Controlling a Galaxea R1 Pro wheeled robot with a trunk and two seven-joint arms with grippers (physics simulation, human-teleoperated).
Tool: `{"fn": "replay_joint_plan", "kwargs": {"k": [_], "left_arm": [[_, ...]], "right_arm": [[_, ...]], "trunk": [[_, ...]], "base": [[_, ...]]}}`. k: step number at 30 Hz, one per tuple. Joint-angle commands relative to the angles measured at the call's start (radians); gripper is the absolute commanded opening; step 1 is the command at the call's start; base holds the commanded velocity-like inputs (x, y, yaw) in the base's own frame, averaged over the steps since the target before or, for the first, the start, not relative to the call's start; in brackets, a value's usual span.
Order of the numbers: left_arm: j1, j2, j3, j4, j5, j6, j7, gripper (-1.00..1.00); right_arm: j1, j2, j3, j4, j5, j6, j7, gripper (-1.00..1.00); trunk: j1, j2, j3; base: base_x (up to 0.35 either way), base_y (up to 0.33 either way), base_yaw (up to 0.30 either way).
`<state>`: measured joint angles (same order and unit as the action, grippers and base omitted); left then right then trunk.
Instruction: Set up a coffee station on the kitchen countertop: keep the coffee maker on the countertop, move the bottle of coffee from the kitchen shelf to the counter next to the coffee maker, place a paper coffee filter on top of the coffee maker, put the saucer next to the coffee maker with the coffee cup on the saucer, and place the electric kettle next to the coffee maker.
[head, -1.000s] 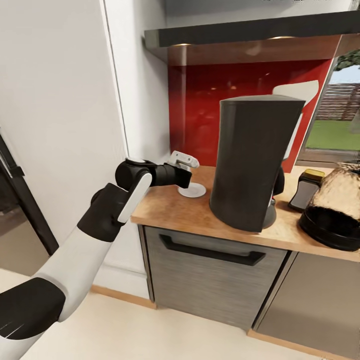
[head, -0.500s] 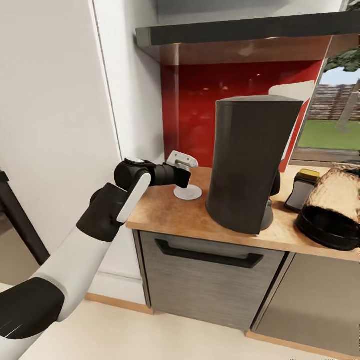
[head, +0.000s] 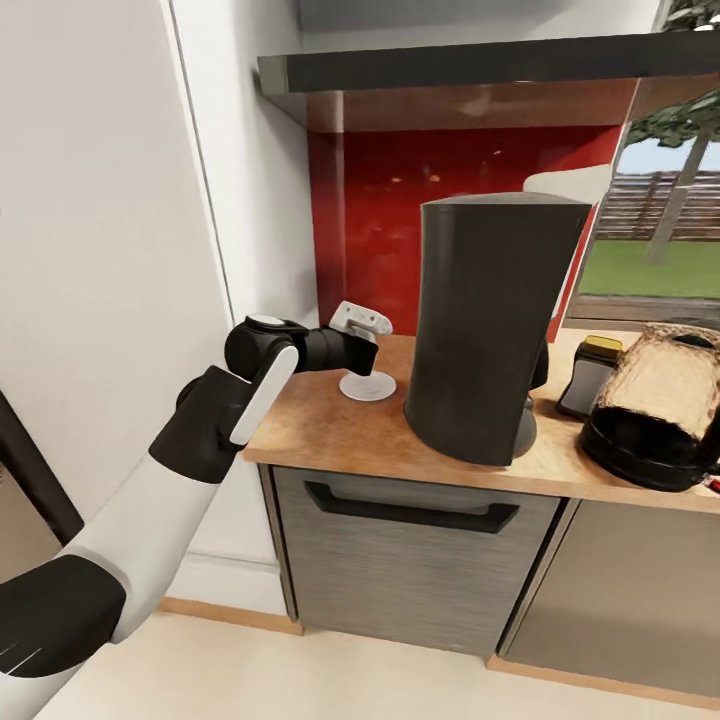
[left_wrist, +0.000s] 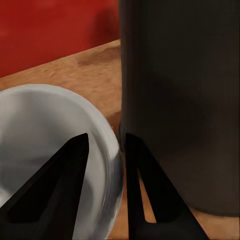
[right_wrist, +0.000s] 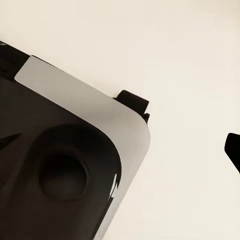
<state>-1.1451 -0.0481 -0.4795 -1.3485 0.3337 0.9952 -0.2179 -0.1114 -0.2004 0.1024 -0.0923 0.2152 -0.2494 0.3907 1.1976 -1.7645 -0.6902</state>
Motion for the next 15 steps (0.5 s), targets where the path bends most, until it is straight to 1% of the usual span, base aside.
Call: {"fn": "replay_joint_plan", "kwargs": {"k": [1,5,10,15], "left_arm": [[-0.001,0.005,0.001,-0.001,-0.009,0.003,-0.01,-1.0],[-0.001,0.014,0.001,-0.002,-0.008,0.003,-0.01,-1.0],[-0.001,0.017,0.001,-0.002,-0.008,0.003,-0.011,-1.0],[-0.001,0.017,0.001,-0.003,-0.007,0.003,-0.011,-1.0]], "right_arm": [[-0.001,-0.001,0.008,0.0,0.002,-0.005,-0.001,1.0],[-0.001,-0.001,0.007,0.0,0.002,-0.005,-0.002,1.0],[-0.001,-0.001,0.007,0.0,0.002,-0.005,-0.005,1.0],[-0.001,-0.001,0.008,0.0,0.002,-0.005,-0.006,1.0]], "trunk": [[0.0,0.0,-0.001],[0.0,0.0,-0.001],[0.0,0.0,-0.001],[0.0,0.0,-0.001]], "base": [[0.0,0.042,-0.006],[0.0,0.038,-0.003],[0.0,0.153,-0.001],[0.0,0.071,0.0]]}}
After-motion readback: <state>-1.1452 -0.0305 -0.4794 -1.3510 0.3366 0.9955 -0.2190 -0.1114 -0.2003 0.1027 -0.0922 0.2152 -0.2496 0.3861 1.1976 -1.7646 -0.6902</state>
